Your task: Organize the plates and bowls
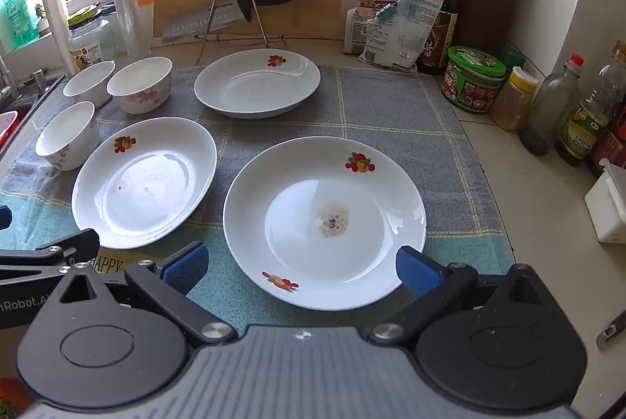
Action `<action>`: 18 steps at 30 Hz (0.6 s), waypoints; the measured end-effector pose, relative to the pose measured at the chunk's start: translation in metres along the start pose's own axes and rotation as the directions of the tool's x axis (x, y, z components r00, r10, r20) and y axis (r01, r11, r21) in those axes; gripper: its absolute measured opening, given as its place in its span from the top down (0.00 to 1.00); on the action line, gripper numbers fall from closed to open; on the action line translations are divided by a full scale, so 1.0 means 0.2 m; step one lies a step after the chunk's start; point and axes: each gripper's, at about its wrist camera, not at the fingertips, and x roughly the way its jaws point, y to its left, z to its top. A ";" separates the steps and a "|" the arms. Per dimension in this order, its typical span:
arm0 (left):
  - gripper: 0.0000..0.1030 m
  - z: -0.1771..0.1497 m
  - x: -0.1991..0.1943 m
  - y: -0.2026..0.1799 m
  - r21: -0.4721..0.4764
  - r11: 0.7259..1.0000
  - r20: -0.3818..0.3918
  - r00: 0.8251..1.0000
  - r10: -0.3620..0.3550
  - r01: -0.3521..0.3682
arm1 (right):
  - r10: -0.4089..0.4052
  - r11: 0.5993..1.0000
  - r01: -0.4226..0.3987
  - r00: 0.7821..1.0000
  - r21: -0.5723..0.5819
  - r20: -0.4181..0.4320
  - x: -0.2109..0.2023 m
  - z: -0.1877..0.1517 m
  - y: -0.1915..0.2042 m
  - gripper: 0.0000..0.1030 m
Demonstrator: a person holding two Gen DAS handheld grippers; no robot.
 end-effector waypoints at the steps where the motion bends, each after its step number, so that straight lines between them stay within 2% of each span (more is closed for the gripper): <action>1: 0.01 0.00 0.00 0.00 -0.002 1.000 -0.002 1.000 -0.005 0.005 | 0.000 1.000 0.000 1.000 0.003 0.000 0.00 0.00 0.00 0.00; 7: 0.01 0.02 0.00 0.03 -0.010 1.000 -0.012 1.000 -0.024 0.024 | 0.000 1.000 0.000 1.000 0.008 -0.002 0.00 0.01 0.00 0.00; 8: 0.01 0.01 0.00 0.00 -0.005 1.000 -0.006 1.000 -0.008 0.008 | 0.001 1.000 -0.001 1.000 0.010 -0.005 0.00 0.00 0.00 0.00; 18: 0.01 0.02 -0.01 0.00 -0.004 1.000 0.000 1.000 -0.014 0.014 | -0.003 1.000 0.003 1.000 0.016 -0.018 0.00 0.01 0.00 0.00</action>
